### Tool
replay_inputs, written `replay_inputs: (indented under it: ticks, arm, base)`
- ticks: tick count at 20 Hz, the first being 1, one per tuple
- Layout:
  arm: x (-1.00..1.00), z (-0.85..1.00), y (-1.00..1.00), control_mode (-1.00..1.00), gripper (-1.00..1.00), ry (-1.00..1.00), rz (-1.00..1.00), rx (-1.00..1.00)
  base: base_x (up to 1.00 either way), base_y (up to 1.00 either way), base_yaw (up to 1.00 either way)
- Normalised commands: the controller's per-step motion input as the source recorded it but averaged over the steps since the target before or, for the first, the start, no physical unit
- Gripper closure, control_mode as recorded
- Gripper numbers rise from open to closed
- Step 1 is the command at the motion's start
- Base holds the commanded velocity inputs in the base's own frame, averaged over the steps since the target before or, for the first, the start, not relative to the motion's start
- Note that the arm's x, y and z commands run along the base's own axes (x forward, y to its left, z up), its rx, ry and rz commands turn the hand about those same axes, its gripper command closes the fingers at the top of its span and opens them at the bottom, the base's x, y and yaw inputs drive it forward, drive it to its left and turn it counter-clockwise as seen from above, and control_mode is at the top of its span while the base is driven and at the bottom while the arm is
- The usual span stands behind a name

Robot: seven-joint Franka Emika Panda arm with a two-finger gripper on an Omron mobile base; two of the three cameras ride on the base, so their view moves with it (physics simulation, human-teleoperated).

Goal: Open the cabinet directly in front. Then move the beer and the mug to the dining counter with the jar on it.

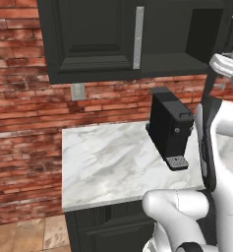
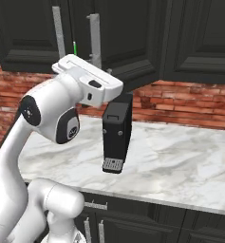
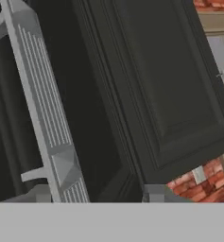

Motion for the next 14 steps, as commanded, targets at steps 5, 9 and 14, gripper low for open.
replay_inputs:
  ticks: [5,9,14]
  arm:
    - [-1.00,0.00,0.02,-1.00,-1.00,-0.08,0.00,0.00]
    - [-1.00,0.00,0.35,-1.00,-1.00,-0.06,0.00,0.00]
    - [-1.00,-0.02,0.87,-1.00,-1.00,-0.02,0.00,-0.06]
  base:
    - [0.00,0.00,0.00]
    - [0.00,0.00,0.00]
    - [0.00,0.00,0.00]
